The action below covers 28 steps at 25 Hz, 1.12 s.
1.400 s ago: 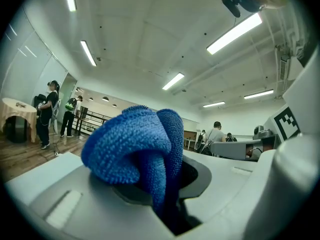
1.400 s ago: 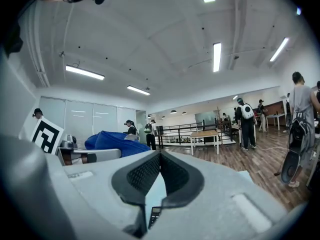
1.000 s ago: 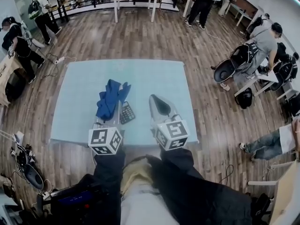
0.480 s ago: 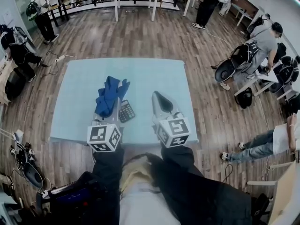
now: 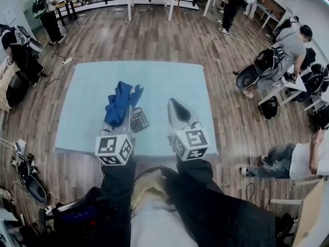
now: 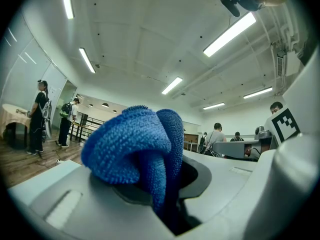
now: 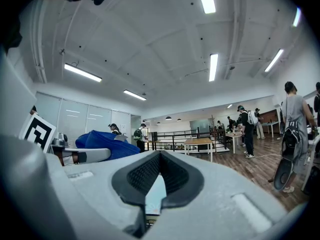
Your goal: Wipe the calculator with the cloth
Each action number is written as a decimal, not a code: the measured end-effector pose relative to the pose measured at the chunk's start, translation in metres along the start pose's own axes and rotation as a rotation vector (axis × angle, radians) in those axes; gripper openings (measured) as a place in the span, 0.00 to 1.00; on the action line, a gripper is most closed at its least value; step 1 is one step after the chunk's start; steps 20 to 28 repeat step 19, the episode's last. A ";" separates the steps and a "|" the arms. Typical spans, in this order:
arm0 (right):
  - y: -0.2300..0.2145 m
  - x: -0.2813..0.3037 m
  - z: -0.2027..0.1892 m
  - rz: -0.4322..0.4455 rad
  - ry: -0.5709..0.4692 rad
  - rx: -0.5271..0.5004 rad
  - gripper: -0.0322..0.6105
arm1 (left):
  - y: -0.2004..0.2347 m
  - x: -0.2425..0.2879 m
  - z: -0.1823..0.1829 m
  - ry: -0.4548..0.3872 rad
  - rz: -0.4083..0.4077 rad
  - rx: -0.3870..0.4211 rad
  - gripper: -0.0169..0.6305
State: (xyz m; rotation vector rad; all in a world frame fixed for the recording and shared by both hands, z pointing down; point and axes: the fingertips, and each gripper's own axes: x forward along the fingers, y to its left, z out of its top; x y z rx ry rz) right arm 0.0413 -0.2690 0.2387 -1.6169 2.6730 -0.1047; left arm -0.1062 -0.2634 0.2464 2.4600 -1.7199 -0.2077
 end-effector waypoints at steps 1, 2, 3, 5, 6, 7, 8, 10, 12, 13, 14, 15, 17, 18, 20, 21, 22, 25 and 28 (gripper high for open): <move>0.000 0.000 0.000 -0.001 0.000 0.001 0.05 | 0.000 0.000 0.000 -0.002 0.000 0.001 0.13; 0.000 0.000 -0.001 -0.001 -0.001 0.002 0.05 | 0.000 0.000 0.001 -0.003 0.000 0.002 0.13; -0.001 0.000 -0.001 -0.001 -0.001 0.003 0.05 | 0.000 0.000 0.001 -0.004 0.001 0.004 0.14; -0.001 0.000 -0.001 -0.001 0.000 0.006 0.05 | 0.000 0.000 0.001 -0.003 0.002 0.004 0.14; -0.001 0.000 -0.001 -0.001 0.001 0.007 0.05 | 0.000 0.000 0.001 -0.003 0.002 0.002 0.14; -0.001 -0.001 -0.002 -0.001 0.002 0.007 0.05 | 0.000 0.000 0.001 -0.002 0.002 0.001 0.14; -0.001 -0.001 -0.002 -0.002 0.004 0.008 0.05 | 0.000 0.000 0.000 -0.001 0.001 0.000 0.13; -0.002 -0.001 -0.004 -0.004 0.008 0.010 0.05 | 0.000 0.001 -0.001 0.003 0.001 -0.002 0.13; -0.003 -0.001 -0.005 -0.006 0.010 0.013 0.05 | 0.000 0.001 -0.002 0.007 0.001 -0.004 0.13; -0.003 -0.001 -0.005 -0.007 0.011 0.013 0.05 | 0.000 0.001 -0.002 0.008 0.001 -0.005 0.14; -0.003 -0.001 -0.005 -0.008 0.011 0.014 0.05 | 0.000 0.001 -0.003 0.009 0.000 -0.006 0.14; -0.004 -0.001 -0.005 -0.007 0.011 0.013 0.05 | 0.000 0.002 -0.003 0.010 0.000 -0.007 0.14; -0.004 0.000 -0.006 -0.006 0.010 0.011 0.05 | 0.000 0.002 -0.004 0.009 -0.001 -0.008 0.14; -0.004 0.000 -0.006 -0.005 0.009 0.010 0.05 | -0.001 0.003 -0.004 0.009 -0.002 -0.008 0.14; -0.004 0.000 -0.006 -0.004 0.009 0.009 0.05 | -0.001 0.003 -0.005 0.009 -0.002 -0.008 0.14; -0.004 0.000 -0.006 -0.004 0.009 0.009 0.05 | -0.001 0.003 -0.005 0.009 -0.002 -0.008 0.14; -0.004 0.000 -0.006 -0.004 0.009 0.009 0.05 | -0.001 0.003 -0.005 0.009 -0.002 -0.008 0.14; -0.004 0.000 -0.006 -0.004 0.009 0.009 0.05 | -0.001 0.003 -0.005 0.009 -0.002 -0.008 0.14; -0.004 0.000 -0.006 -0.004 0.009 0.009 0.05 | -0.001 0.003 -0.005 0.009 -0.002 -0.008 0.14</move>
